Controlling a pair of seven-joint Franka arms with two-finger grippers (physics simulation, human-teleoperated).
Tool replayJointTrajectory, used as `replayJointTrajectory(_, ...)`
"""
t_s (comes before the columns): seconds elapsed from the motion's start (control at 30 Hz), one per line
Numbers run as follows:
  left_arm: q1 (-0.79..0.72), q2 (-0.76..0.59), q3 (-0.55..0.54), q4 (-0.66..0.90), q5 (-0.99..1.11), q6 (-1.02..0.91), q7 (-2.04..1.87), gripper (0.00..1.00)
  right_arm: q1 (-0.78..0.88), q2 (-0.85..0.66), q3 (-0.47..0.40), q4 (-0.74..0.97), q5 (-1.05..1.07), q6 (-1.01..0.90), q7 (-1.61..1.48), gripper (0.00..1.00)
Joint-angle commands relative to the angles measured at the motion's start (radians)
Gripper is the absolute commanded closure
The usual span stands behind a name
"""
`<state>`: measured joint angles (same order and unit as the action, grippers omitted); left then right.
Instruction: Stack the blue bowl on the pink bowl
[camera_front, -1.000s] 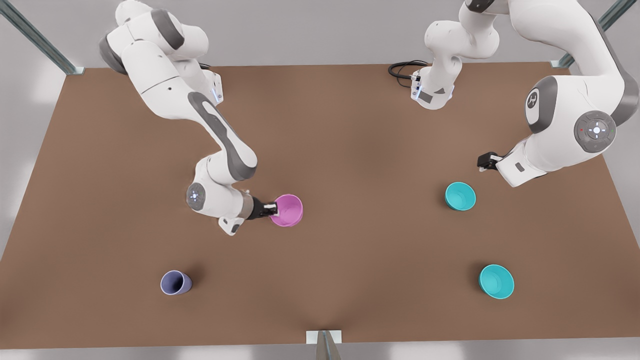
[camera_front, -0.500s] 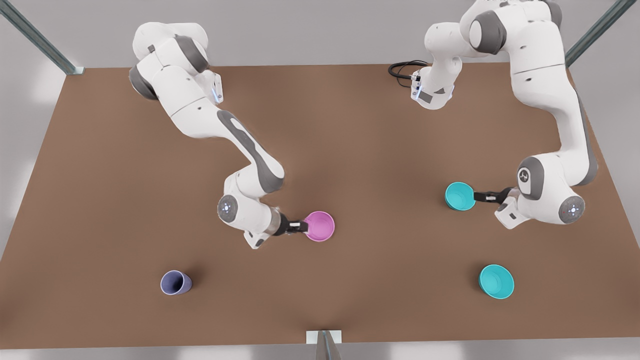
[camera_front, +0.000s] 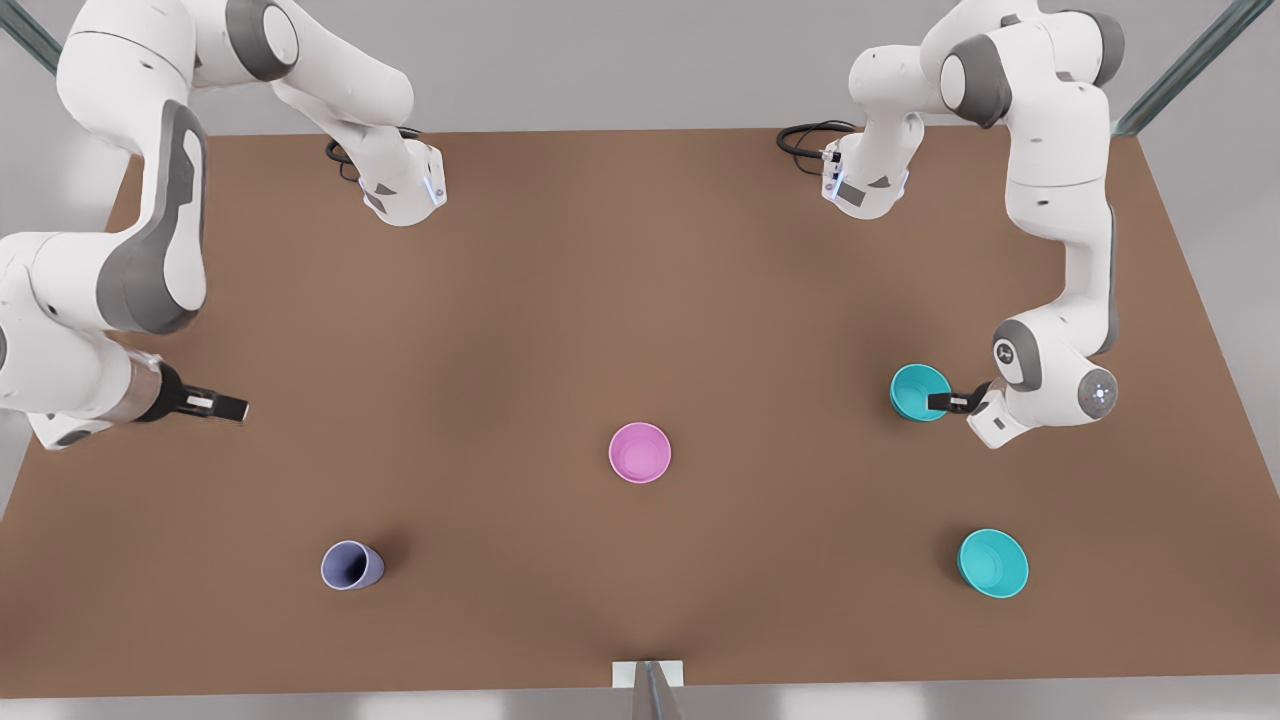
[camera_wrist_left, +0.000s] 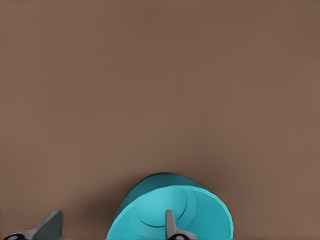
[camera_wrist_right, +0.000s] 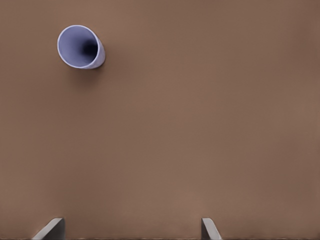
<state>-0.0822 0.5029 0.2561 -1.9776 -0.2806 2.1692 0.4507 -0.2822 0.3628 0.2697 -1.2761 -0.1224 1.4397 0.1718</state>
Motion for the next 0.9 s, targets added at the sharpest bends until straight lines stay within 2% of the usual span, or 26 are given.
replayJointTrajectory(0.0,-0.001,0.005,0.0,-0.001,0.0,0.006,0.195,0.0,-0.002,-0.013,0.002,-0.003,-0.02,-0.144,-0.199,0.0)
replayJointTrajectory(0.03,-0.001,0.003,0.0,-0.007,0.0,-0.002,0.192,0.0,-0.003,-0.01,0.002,-0.005,-0.014,-0.128,-0.199,0.0)
replayJointTrajectory(0.07,-0.002,0.003,0.0,-0.01,0.0,-0.003,0.191,0.27,-0.003,-0.01,0.002,-0.006,-0.011,-0.127,-0.199,0.0)
replayJointTrajectory(0.1,-0.004,0.005,0.0,-0.012,0.0,-0.003,0.189,0.46,-0.006,-0.012,0.002,-0.012,-0.006,-0.127,-0.199,0.0)
replayJointTrajectory(0.17,-0.004,0.014,0.0,-0.01,0.0,-0.006,0.183,0.48,-0.012,-0.054,0.0,-0.061,-0.006,-0.078,-0.198,0.0)
replayJointTrajectory(0.2,-0.004,0.019,0.0,-0.01,0.0,-0.006,0.183,0.56,-0.026,-0.148,0.0,-0.19,-0.005,0.02,-0.196,0.0)
replayJointTrajectory(0.23,-0.004,0.022,0.0,-0.01,0.0,-0.015,0.181,0.63,-0.028,-0.185,0.0,-0.246,0.0,0.059,-0.196,0.0)
replayJointTrajectory(0.27,-0.004,0.022,0.0,-0.009,0.0,-0.015,0.181,0.67,-0.028,-0.185,0.002,-0.246,0.001,0.059,-0.195,0.0)
replayJointTrajectory(0.3,-0.004,0.02,0.0,-0.007,0.0,-0.023,0.168,0.76,-0.028,-0.185,0.0,-0.246,0.001,0.057,-0.195,0.0)
replayJointTrajectory(0.33,-0.004,0.017,0.0,-0.007,0.0,-0.029,0.146,0.79,-0.026,-0.183,0.0,-0.246,0.001,0.057,-0.195,0.0)
replayJointTrajectory(0.43,-0.005,0.003,-0.001,0.002,-0.002,-0.046,0.085,0.79,-0.028,-0.179,0.0,-0.246,0.009,0.059,-0.195,0.0)
replayJointTrajectory(0.53,-0.016,-0.052,-0.072,0.082,-0.005,-0.121,-0.157,0.79,-0.028,-0.176,0.0,-0.246,0.009,0.059,-0.195,0.0)
replayJointTrajectory(0.6,-0.045,-0.037,-0.173,0.2,-0.012,-0.212,-0.374,0.79,-0.028,-0.176,0.0,-0.246,0.009,0.059,-0.195,0.0)
replayJointTrajectory(0.63,-0.074,0.009,-0.21,0.315,-0.009,-0.256,-0.48,0.79,-0.028,-0.176,0.0,-0.246,0.009,0.059,-0.195,0.0)
replayJointTrajectory(0.77,-0.306,0.181,-0.212,0.666,-0.002,-0.262,-0.745,0.79,-0.028,-0.176,0.0,-0.246,0.009,0.059,-0.195,0.0)
replayJointTrajectory(0.87,-0.384,0.256,-0.215,0.786,-0.011,-0.246,-0.941,0.79,-0.028,-0.176,0.0,-0.246,0.009,0.057,-0.195,0.0)
